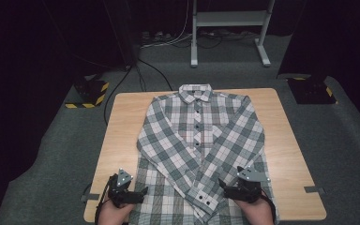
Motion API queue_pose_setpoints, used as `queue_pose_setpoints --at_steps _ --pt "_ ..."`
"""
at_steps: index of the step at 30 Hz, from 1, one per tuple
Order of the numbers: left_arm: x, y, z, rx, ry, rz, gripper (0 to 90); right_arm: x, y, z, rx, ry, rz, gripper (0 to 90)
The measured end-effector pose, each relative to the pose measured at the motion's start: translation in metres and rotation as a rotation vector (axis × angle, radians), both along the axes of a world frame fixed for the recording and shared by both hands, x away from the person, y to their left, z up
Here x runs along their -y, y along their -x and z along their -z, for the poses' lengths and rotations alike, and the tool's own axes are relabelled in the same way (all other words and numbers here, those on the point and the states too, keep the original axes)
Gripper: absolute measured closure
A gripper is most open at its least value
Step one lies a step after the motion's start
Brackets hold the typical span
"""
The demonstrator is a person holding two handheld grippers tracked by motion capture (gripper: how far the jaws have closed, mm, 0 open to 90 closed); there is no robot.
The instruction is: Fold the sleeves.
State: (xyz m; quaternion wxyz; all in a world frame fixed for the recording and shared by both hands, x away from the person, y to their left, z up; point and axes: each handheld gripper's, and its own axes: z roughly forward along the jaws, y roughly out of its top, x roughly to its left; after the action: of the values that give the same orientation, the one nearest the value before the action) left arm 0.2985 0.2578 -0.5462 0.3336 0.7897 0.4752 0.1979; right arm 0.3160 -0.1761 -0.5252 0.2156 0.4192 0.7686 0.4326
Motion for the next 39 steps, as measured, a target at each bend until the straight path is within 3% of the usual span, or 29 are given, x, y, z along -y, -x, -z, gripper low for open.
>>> queue_pose_setpoints --at_steps 10,16,27,32,39 --pt "0.000 0.000 0.000 0.000 0.000 0.000 0.3 0.037 0.002 0.001 0.017 -0.010 0.059 3.8" --pt "0.000 0.000 0.000 0.000 0.000 -0.001 0.3 0.071 0.005 0.002 0.024 0.012 0.110 0.9" --pt "0.000 0.000 0.000 0.000 0.001 -0.007 0.3 0.122 0.010 0.010 -0.025 0.069 0.222 0.0" --pt "0.000 0.001 0.000 -0.001 0.001 -0.010 0.3 0.132 0.007 0.014 -0.055 0.108 0.271 0.0" --pt "-0.001 0.001 0.000 -0.001 0.001 -0.007 0.2 0.135 0.006 0.014 -0.064 0.096 0.262 0.0"
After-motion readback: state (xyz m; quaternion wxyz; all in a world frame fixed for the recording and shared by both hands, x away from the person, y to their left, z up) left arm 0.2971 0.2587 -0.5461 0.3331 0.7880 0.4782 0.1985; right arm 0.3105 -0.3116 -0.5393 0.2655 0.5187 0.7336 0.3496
